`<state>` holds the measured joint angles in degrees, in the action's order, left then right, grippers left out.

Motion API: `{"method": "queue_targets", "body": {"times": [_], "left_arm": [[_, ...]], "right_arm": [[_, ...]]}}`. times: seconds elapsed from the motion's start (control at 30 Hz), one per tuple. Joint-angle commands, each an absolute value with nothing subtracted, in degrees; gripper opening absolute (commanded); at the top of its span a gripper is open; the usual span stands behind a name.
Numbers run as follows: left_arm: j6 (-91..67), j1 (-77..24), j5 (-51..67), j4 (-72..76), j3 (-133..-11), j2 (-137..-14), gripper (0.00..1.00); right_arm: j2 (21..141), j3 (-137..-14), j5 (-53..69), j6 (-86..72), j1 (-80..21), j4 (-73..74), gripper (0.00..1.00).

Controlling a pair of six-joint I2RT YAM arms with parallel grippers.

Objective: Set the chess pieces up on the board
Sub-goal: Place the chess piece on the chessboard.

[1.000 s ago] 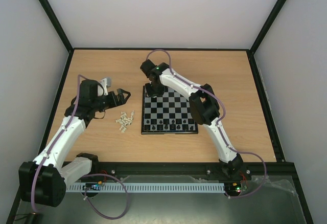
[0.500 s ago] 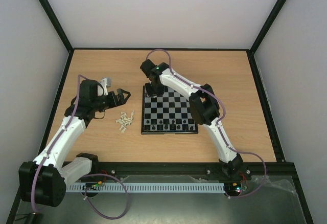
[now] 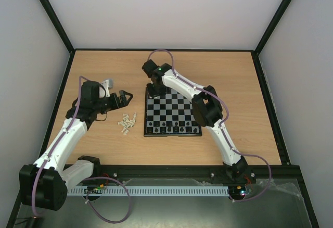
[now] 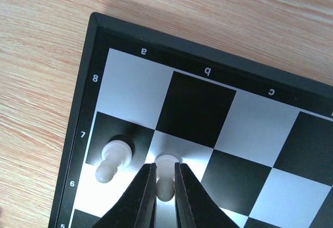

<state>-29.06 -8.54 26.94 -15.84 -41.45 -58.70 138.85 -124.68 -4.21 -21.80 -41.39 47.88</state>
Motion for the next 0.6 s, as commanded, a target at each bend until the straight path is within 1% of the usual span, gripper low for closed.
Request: {"method": "queue_targets", "body": {"times": [0.0, 0.1, 0.2, 0.4, 0.43, 0.53, 0.57], "left_arm": [[-29.2, -8.1, 26.9, -17.3, -41.6, -58.7, 1.00], [-29.3, -8.0, 26.9, -17.4, -41.7, -58.6, 1.00], [-29.3, -8.1, 26.8, -17.5, -41.6, -58.6, 1.00], [-29.3, -8.1, 25.4, -17.8, -41.7, -58.6, 0.99], [-29.6, -8.1, 25.0, -17.9, -41.7, -58.8, 1.00], [-31.3, -8.1, 22.1, -18.6, -41.6, -60.2, 1.00], [-31.7, -8.1, 21.9, -19.0, -41.4, -61.1, 0.99]], "right_arm": [[140.3, -126.6, -5.0, -21.2, -41.8, 49.8, 0.13], [140.2, -126.6, -5.3, -21.2, -41.9, 49.8, 0.18], [140.0, -126.6, -5.3, -21.3, -41.9, 49.9, 0.30], [136.4, -125.4, -5.9, -21.6, -41.9, 49.1, 0.39], [135.1, -124.9, -6.2, -21.6, -41.9, 48.7, 0.42], [129.2, -120.6, -6.5, -21.8, -41.9, 46.0, 0.45], [126.9, -118.6, -6.6, -21.9, -41.9, 45.1, 0.47]]}}
